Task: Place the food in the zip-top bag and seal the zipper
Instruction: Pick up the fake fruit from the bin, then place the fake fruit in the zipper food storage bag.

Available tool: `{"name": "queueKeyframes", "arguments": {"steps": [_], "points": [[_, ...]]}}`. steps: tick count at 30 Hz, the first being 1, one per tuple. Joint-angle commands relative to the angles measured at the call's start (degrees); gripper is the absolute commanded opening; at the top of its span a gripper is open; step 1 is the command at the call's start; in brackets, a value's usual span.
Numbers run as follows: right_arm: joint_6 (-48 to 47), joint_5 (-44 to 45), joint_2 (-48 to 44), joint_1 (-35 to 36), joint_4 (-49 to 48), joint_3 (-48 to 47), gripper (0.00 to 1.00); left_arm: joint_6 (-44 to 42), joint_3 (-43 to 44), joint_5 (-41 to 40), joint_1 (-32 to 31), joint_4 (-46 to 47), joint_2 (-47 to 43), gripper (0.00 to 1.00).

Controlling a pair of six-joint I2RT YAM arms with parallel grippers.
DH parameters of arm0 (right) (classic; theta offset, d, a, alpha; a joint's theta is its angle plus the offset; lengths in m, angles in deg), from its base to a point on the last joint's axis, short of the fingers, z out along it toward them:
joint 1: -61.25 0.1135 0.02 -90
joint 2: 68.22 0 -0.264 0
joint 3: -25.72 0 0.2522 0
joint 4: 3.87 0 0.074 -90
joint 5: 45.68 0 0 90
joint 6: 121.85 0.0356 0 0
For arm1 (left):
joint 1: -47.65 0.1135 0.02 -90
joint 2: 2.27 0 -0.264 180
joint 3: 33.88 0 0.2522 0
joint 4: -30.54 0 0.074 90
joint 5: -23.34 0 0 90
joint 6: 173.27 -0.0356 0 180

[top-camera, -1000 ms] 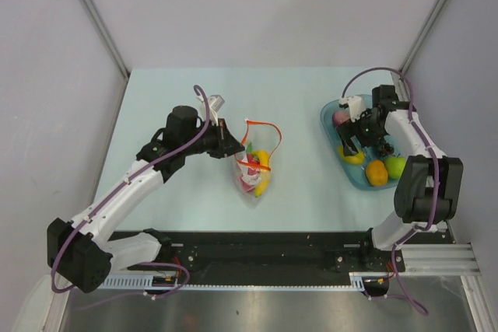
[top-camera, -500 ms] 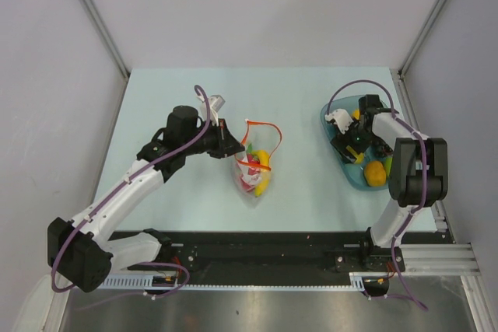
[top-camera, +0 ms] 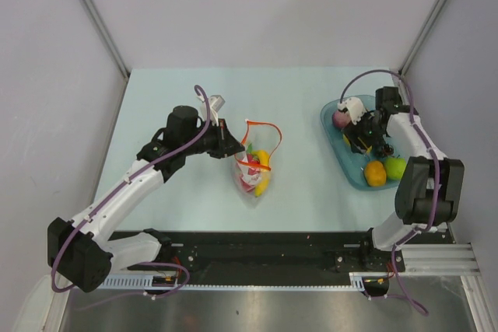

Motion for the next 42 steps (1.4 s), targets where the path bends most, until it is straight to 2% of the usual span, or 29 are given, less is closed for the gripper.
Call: {"name": "queueKeyframes", "arguments": {"steps": [1, 3, 4, 5, 10, 14, 18, 24, 25, 26, 28, 29, 32, 36, 41, 42], "points": [[5.33, -7.33, -7.33, 0.38, 5.95, -9.09, 0.41, -1.10, 1.38, 0.08, 0.01, 0.75, -0.15, 0.00], [9.45, -12.86, -9.09, 2.05, 7.63, -12.88, 0.41, -0.84, 1.55, 0.08, 0.10, 0.93, -0.06, 0.00], [14.52, -14.27, -10.92, 3.62, 7.73, -14.46, 0.41, -0.75, 1.55, 0.17, -0.07, 0.93, 0.03, 0.00], [17.44, -16.20, -11.90, 7.47, 6.94, -17.44, 0.40, -0.66, 1.64, 0.26, 0.01, 0.93, 0.11, 0.00], [43.07, -17.71, -15.68, 20.05, -5.16, -20.28, 0.35, -0.83, 2.34, -0.01, -0.16, 0.67, 0.29, 0.00], [55.48, -17.10, -14.99, 30.68, -11.16, -18.36, 0.33, -0.84, 2.69, -0.62, -0.25, 0.31, -0.32, 0.00], [59.74, -15.78, -14.28, 37.10, -16.52, -13.61, 0.34, -0.84, 2.78, -1.06, -0.25, -0.12, -0.68, 0.01], [62.47, -15.16, -10.95, 41.51, -18.64, -7.55, 0.39, 0.04, 2.78, -1.32, -0.16, 0.66, -0.50, 0.01], [62.82, -16.21, -10.51, 41.69, -18.90, -7.28, 0.41, 0.04, 2.78, -1.33, -0.25, 0.75, -0.50, 0.01], [62.91, -16.74, -10.07, 41.78, -19.08, -7.19, 0.57, 0.13, 2.78, -1.50, -0.16, 0.75, -0.59, 0.01], [62.65, -17.53, -10.15, 41.61, -18.12, -8.06, 0.75, 0.13, 2.78, -1.59, -0.25, 0.49, -0.85, 0.01], [62.04, -17.45, -10.50, 41.34, -16.72, -8.50, 0.87, 0.04, 2.78, -1.68, -0.16, 0.32, -0.94, 0.01], [61.50, -19.02, -12.17, 37.66, -14.17, -10.96, 1.00, -0.31, 2.87, -1.85, -0.25, -0.21, -1.38, 0.01], [58.96, -22.27, -13.22, 29.32, -10.04, -14.74, 1.00, -0.31, 3.13, -1.68, -0.25, -0.21, -1.47, 0.02], [48.27, -23.16, -12.79, 16.16, -4.16, -16.50, 1.00, -0.83, 4.45, -1.59, -0.25, -0.65, -1.03, 0.02], [45.71, -20.73, -12.52, 14.73, -3.27, -16.24, 1.00, -0.84, 4.54, -1.76, -0.25, -0.74, -0.94, 0.02]]}}
